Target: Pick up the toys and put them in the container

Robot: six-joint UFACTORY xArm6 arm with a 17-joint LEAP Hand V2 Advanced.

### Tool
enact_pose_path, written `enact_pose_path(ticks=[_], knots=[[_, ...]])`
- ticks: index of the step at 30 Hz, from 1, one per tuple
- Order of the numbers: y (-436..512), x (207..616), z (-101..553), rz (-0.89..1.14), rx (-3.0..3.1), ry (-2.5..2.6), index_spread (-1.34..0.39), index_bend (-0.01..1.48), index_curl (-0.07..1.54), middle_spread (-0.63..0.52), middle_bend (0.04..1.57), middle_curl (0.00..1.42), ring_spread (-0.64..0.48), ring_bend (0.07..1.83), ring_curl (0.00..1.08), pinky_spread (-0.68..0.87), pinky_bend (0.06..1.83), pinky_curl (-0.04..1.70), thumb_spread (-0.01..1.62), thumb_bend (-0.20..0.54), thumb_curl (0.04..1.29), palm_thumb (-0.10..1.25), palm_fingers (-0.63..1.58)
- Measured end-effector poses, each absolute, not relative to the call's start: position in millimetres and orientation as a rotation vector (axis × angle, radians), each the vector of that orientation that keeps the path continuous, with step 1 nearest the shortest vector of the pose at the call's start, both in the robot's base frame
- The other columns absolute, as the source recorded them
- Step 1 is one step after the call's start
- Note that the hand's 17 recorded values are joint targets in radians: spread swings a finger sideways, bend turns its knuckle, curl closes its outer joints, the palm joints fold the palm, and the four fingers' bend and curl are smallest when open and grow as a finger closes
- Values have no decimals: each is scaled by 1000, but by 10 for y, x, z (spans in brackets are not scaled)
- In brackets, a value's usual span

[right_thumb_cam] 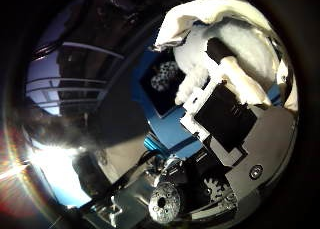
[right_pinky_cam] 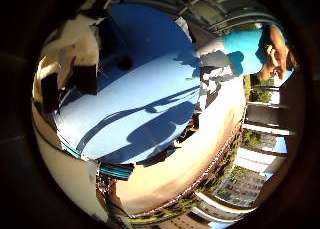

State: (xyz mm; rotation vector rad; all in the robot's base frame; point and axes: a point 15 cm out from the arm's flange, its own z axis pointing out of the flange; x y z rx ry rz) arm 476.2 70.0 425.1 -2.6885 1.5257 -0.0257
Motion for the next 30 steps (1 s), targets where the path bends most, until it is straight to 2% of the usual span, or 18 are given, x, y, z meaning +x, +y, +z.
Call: enact_pose_path(ticks=[6, 14, 17, 19, 20, 21, 22, 24, 26, 28, 30], knots=[[1356, 4958, 3965, -42, -2678, 1532, -1197, 741, 810, -280, 1264, 1221, -118, 1634, 824, 105, 1726, 783, 1064, -13, 853, 1045, 738], [1568, 5346, 3303, -52, -2665, 1627, -1226, 681, 998, -272, 1295, 1215, -116, 1664, 815, 105, 1734, 810, 1056, -31, 845, 968, 708], [1591, 5351, 3223, -40, -2673, 1635, -1221, 649, 1059, -264, 1301, 1195, -96, 1652, 798, 114, 1686, 814, 1051, -45, 813, 915, 659], [1615, 5334, 3205, -34, -2684, 1629, -1195, 650, 1095, -246, 1253, 1142, -50, 1576, 749, 144, 1609, 788, 1042, -47, 780, 882, 675], [1614, 5325, 3201, -31, -2686, 1628, -1167, 633, 1101, -231, 1201, 1096, -15, 1505, 715, 164, 1571, 770, 1039, -45, 766, 869, 662], [1615, 5316, 3198, -28, -2693, 1627, -1120, 614, 1092, -224, 1094, 1039, 3, 1395, 684, 179, 1528, 760, 1034, -48, 749, 849, 517], [1624, 5307, 3190, -28, -2702, 1622, -1087, 573, 1086, -221, 1039, 1016, 16, 1369, 684, 192, 1523, 767, 1033, -47, 742, 843, 415], [1655, 5278, 3086, -9, -2743, 1606, -958, 431, 1041, -182, 752, 889, 78, 1236, 639, 248, 1447, 749, 1023, -45, 713, 821, -41], [1681, 5248, 3012, 9, -2773, 1595, -874, 369, 993, -148, 628, 800, 117, 1127, 568, 284, 1356, 693, 1020, -40, 693, 815, -131], [1744, 5225, 2935, 25, -2802, 1569, -741, 248, 895, -88, 447, 671, 172, 932, 453, 333, 1215, 602, 1016, -38, 661, 804, -179], [1814, 5203, 2881, 36, -2827, 1537, -677, 167, 830, -56, 364, 612, 194, 837, 408, 357, 1154, 560, 1014, -37, 645, 799, -187]])
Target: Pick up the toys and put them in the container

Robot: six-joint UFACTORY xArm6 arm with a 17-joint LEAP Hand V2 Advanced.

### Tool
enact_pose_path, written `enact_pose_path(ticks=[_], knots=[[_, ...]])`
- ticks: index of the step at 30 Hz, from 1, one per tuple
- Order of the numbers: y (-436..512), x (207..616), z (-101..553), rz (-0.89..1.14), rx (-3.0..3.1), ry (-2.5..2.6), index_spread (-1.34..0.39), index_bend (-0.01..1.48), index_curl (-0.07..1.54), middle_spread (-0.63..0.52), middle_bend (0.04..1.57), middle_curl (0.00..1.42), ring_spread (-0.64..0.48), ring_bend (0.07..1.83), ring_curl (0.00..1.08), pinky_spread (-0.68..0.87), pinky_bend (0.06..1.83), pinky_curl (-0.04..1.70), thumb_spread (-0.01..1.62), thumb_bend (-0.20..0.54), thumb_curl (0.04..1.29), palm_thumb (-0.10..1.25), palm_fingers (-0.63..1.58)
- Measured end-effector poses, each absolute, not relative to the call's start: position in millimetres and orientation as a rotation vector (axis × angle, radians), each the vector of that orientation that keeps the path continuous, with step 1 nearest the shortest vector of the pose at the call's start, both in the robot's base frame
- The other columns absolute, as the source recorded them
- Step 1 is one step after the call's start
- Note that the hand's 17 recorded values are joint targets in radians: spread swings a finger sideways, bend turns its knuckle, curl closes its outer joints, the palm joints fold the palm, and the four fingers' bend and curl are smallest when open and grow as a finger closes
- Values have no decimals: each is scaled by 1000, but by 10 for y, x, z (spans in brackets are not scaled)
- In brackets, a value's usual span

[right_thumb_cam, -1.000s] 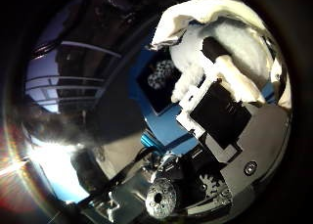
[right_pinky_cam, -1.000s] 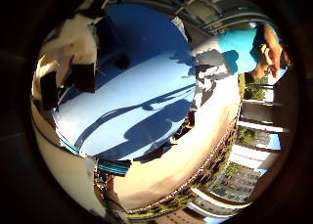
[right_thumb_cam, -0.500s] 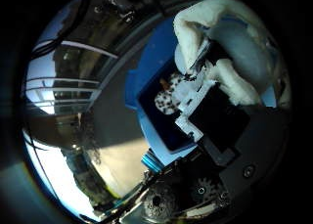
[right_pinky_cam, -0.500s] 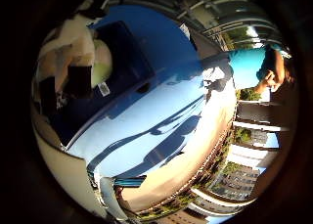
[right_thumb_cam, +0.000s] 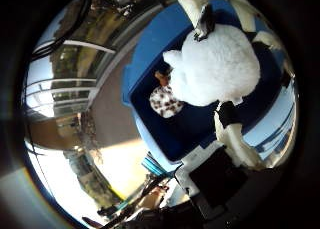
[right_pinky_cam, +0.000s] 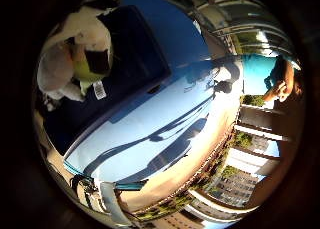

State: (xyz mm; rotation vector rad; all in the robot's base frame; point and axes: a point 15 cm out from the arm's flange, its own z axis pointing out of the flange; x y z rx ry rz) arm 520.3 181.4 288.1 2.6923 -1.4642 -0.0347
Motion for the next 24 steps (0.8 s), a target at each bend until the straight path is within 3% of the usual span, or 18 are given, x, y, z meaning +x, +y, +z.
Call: enact_pose_path(ticks=[5, 12, 24], knots=[[1883, 5200, 2854, -32, 2704, -1446, -546, 99, 646, 0, 211, 498, 236, 665, 332, 395, 1007, 473, 1010, -36, 601, 787, -149], [1728, 5246, 2996, -7, 2699, -1495, -456, 122, 451, 33, 157, 404, 260, 561, 300, 436, 905, 394, 1014, -32, 559, 780, -79], [535, 5032, 3523, -48, 2523, -1712, -422, 165, 335, 40, 161, 337, 267, 494, 294, 443, 827, 325, 1013, -31, 533, 785, -27]])
